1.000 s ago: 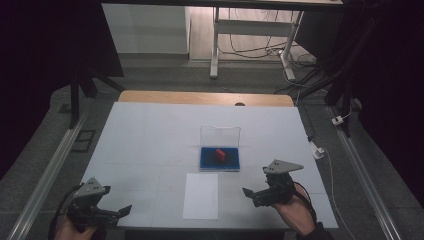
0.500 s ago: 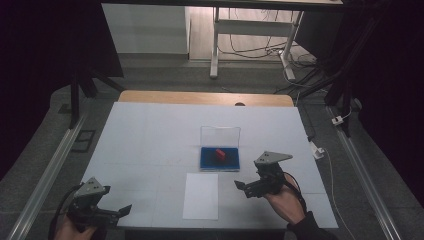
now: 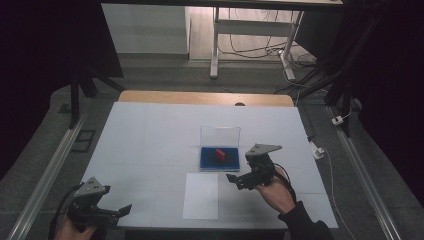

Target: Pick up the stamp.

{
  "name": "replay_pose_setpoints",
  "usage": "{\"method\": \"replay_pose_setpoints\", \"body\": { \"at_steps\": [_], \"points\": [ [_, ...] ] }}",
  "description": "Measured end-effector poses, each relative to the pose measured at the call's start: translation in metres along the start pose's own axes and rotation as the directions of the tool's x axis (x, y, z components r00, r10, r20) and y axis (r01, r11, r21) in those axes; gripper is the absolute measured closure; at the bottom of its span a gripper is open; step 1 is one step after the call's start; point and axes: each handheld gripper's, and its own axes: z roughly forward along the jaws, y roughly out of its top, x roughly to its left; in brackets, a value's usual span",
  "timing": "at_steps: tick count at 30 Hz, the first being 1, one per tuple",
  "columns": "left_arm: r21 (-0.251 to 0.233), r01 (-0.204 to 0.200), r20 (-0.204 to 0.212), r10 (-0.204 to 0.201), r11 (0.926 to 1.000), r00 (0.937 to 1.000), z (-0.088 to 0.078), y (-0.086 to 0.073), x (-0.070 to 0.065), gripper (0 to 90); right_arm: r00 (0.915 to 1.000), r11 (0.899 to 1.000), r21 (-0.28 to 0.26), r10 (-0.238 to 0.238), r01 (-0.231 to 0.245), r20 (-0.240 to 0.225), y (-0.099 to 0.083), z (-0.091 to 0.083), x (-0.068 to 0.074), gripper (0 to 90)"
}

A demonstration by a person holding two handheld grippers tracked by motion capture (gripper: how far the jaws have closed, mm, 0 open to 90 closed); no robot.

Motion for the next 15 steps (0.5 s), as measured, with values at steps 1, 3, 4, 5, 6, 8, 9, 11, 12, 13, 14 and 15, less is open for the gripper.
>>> {"method": "replay_pose_setpoints", "body": {
  "at_steps": [1, 3, 4, 5, 6, 8, 9, 11, 12, 13, 14, 15],
  "points": [
    [0.0, 0.001, 0.001, -0.001, 1.0, 1.0, 0.0, 0.0, 0.0, 1.3, 1.0, 1.0, 0.005, -0.006, 0.006, 0.005, 0.001, 0.002, 0.0, 0.0],
    [-0.002, 0.0, -0.002, 0.0, 1.0, 1.0, 0.0, 0.0, 0.0, 1.3, 0.9999, 1.0, 0.017, -0.012, 0.012, 0.01, 0.005, 0.009, 0.001, 0.0],
    [-0.002, 0.0, -0.002, 0.0, 1.0, 1.0, 0.0, 0.0, 0.0, 1.2, 0.9999, 1.0, 0.017, -0.012, 0.012, 0.01, 0.005, 0.009, 0.001, 0.0],
    [-0.002, -0.001, -0.001, 0.001, 1.0, 1.0, 0.0, 0.0, 0.0, 1.2, 0.9998, 1.0, 0.017, -0.014, 0.014, 0.011, 0.006, 0.011, 0.001, 0.0],
    [-0.002, 0.0, -0.001, 0.0, 1.0, 1.0, 0.0, 0.0, 0.001, 1.2, 0.9997, 1.0, 0.022, -0.018, 0.018, 0.014, 0.008, 0.015, 0.001, 0.0],
    [-0.002, 0.0, -0.001, 0.0, 1.0, 1.0, 0.0, 0.0, 0.0, 1.2, 0.9997, 1.0, 0.026, -0.017, 0.017, 0.017, 0.01, 0.019, 0.001, 0.0],
    [-0.002, 0.001, -0.002, -0.001, 1.0, 1.0, 0.0, 0.0, 0.0, 1.2, 0.9997, 0.999, 0.033, -0.017, 0.017, 0.017, 0.011, 0.02, 0.0, 0.0],
    [-0.002, 0.002, -0.002, -0.002, 1.0, 1.0, 0.0, 0.0, 0.0, 1.2, 0.9997, 0.999, 0.037, -0.018, 0.017, 0.019, 0.012, 0.022, -0.001, 0.0],
    [-0.001, 0.002, -0.002, -0.002, 1.0, 1.0, 0.0, 0.0, 0.0, 1.2, 0.9998, 0.999, 0.034, -0.009, 0.009, 0.017, 0.013, 0.024, -0.001, 0.0],
    [-0.001, 0.002, -0.002, -0.002, 1.0, 1.0, 0.0, 0.0, 0.0, 1.2, 0.9998, 0.999, 0.038, -0.008, 0.007, 0.021, 0.014, 0.025, -0.002, 0.0],
    [-0.001, 0.0, -0.002, 0.0, 1.0, 1.0, 0.0, 0.0, 0.001, 1.2, 0.9996, 0.999, 0.045, -0.012, 0.011, 0.026, 0.015, 0.027, -0.002, 0.0],
    [-0.001, 0.001, -0.001, -0.001, 1.0, 1.0, 0.0, 0.0, 0.001, 1.2, 0.9994, 0.999, 0.045, -0.02, 0.018, 0.027, 0.016, 0.029, -0.003, 0.0]
  ]
}}
